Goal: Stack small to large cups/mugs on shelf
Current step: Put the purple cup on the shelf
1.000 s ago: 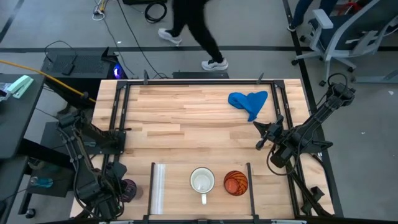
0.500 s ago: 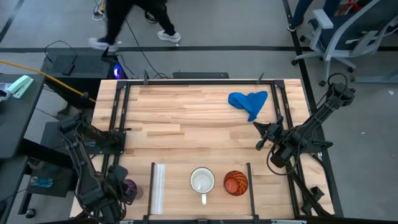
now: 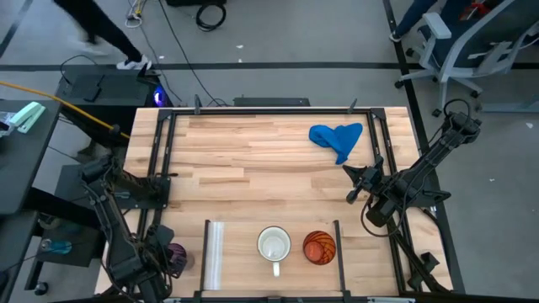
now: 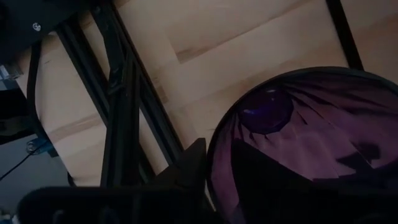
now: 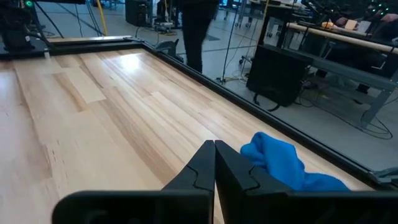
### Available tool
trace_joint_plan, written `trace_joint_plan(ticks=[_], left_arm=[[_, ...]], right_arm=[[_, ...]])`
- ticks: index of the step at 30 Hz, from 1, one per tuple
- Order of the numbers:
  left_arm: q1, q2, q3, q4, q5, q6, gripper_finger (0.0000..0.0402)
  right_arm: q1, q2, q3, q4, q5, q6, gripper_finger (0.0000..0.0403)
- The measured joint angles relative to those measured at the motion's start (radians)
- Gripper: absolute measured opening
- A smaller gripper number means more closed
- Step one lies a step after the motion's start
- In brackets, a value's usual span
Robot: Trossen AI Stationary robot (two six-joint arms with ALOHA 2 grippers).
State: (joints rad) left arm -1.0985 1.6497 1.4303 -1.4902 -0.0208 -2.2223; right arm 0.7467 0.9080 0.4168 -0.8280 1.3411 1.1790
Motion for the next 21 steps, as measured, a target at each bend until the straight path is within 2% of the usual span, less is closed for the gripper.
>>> trace_joint_plan(ticks=[8, 21], left_arm=[[0.0, -0.005, 0.005, 0.008, -0.013, 0.004, 0.0016], [0.0, -0.026, 0.001, -0.007, -0.009, 0.008, 0.0014]], right_arm=[[0.0, 0.0, 0.0, 0.0, -0.004, -0.001, 0.0013], [0.0, 0.0, 0.0, 0.0, -0.008, -0.004, 0.0013]])
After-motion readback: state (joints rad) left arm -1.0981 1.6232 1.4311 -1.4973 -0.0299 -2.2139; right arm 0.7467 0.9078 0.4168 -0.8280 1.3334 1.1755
